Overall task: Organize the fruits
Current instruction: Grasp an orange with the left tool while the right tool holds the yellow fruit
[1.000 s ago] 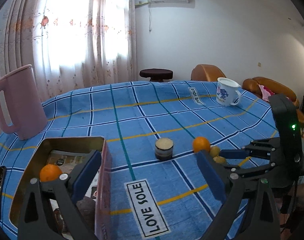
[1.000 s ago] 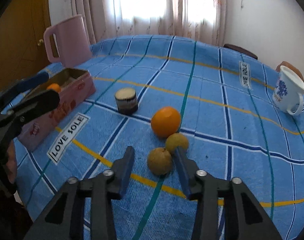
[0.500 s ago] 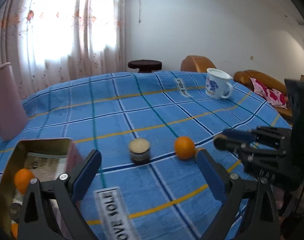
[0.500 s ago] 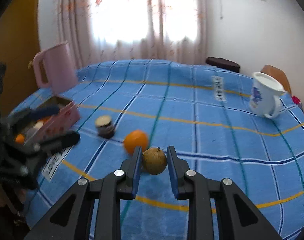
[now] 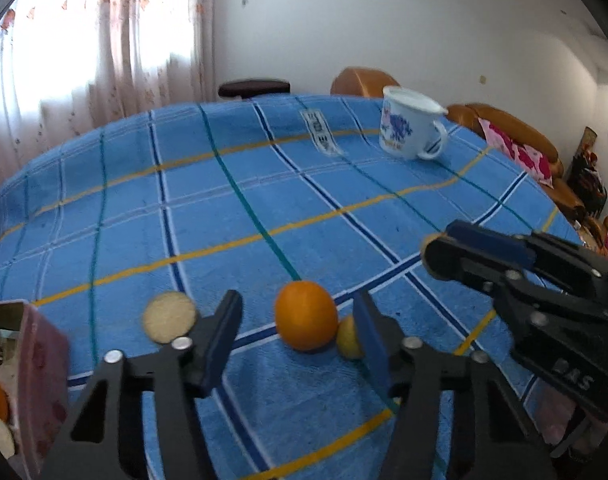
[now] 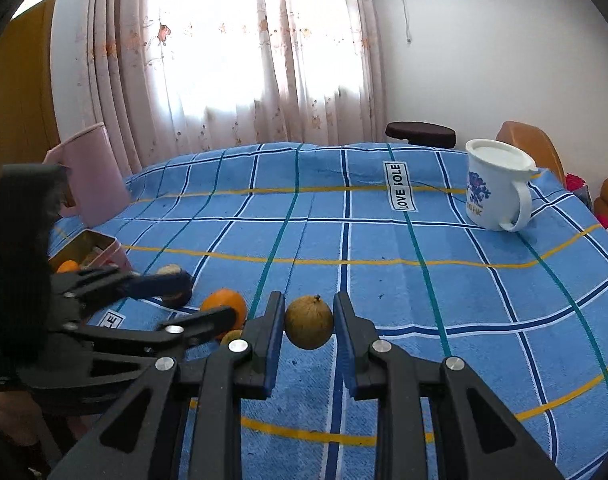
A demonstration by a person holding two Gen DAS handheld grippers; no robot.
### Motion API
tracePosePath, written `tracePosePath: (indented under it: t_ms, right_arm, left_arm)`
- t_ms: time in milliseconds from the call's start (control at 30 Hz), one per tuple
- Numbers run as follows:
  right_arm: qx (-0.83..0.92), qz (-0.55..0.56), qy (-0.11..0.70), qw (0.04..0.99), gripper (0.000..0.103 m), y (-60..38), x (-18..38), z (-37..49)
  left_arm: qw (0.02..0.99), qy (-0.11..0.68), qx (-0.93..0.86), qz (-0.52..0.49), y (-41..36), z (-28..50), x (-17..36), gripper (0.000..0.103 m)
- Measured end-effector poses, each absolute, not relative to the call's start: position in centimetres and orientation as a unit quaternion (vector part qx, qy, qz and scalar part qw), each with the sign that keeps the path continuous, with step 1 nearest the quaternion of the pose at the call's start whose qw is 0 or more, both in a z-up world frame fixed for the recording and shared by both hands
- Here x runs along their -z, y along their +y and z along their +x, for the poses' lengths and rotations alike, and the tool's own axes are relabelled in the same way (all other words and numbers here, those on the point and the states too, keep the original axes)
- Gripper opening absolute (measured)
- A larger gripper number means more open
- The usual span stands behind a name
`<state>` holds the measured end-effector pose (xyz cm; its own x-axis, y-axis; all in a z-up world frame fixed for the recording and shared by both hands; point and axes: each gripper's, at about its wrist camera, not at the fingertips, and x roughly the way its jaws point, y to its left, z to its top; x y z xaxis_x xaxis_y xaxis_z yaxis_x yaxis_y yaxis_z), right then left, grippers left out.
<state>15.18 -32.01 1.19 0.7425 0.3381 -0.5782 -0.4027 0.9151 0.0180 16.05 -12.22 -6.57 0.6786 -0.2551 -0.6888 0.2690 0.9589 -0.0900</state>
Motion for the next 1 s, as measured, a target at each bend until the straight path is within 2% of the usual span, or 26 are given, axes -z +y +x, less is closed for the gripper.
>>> tracePosePath:
  t_ms: [167, 1000]
  right_arm:
    - [-0.201, -0.062, 0.291, 0.933, 0.026, -31.7, -1.3, 14.8]
    - [-0.237, -0.057, 0.217, 0.945, 0.026, -32.0, -2.7, 11.9]
  left_arm:
    - [0.909, 0.387, 0.155, 0.007, -12.7, 16.7, 6.9, 0.036]
    - [0.955, 0.272, 0.117, -0.010, -10.7, 13.0, 4.2, 0.036]
